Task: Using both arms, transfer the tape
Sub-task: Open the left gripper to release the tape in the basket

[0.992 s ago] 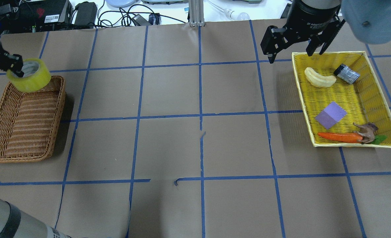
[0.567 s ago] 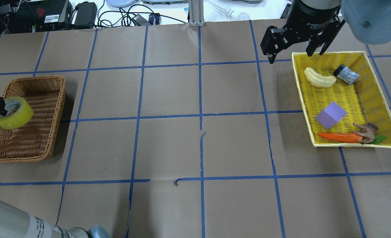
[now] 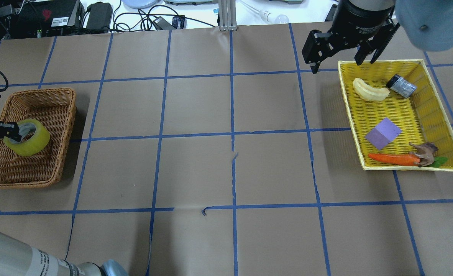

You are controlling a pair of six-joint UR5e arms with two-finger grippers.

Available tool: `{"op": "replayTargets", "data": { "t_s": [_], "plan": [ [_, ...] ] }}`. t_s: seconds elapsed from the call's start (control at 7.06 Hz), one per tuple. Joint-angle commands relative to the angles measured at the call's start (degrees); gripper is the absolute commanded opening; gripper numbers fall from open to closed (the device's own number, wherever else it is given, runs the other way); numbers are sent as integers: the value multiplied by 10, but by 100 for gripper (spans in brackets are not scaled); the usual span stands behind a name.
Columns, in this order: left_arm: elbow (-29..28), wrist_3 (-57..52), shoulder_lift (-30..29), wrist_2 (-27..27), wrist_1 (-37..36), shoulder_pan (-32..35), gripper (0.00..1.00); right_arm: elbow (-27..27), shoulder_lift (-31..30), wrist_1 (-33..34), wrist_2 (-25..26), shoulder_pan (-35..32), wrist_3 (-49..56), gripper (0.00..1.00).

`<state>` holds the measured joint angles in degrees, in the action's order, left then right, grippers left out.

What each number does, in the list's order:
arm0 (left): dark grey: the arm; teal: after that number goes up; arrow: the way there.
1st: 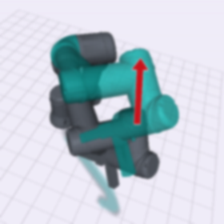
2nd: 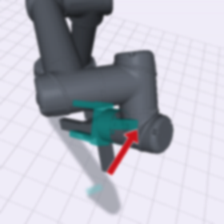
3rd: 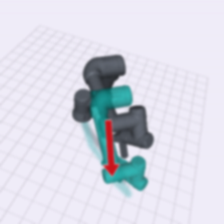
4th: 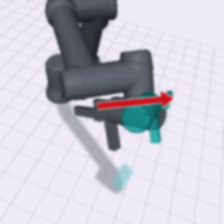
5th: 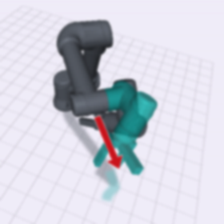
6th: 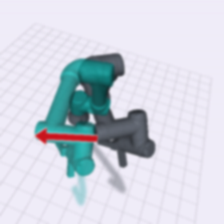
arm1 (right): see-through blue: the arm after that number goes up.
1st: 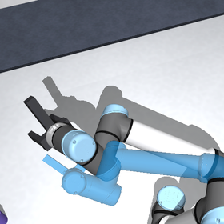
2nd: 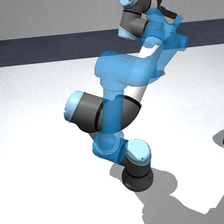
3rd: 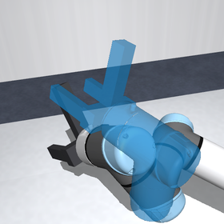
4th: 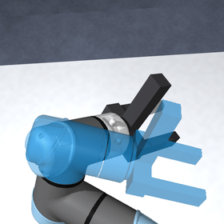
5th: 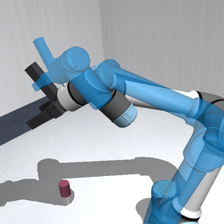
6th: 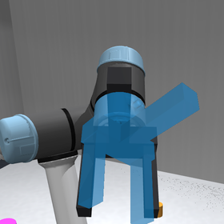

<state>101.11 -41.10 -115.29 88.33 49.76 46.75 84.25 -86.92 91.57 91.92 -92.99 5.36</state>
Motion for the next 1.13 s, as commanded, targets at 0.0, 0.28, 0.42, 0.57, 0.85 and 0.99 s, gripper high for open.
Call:
{"op": "replayTargets", "data": {
  "t_s": [0.0, 0.28, 0.42, 0.57, 0.85, 0.99],
  "plan": [
    [1, 10, 0, -4, 2, 4, 25, -1, 0, -1, 0, 0, 0, 100],
    [-2, 43, 27, 10, 40, 43, 100, -1, 0, 0, 0, 0, 0, 100],
    [-3, 61, 53, 13, 61, 54, 100, -1, 0, 0, 0, 0, 0, 100],
    [-15, 94, 86, 13, 102, 68, 100, -1, 0, 0, 0, 1, 0, 100],
    [-123, 174, 151, 13, 310, 98, 100, -1, 0, 0, 0, 1, 0, 100],
    [-163, 222, 161, 9, 370, 150, 100, -1, 0, 0, 0, 1, 0, 100]
  ]
}}
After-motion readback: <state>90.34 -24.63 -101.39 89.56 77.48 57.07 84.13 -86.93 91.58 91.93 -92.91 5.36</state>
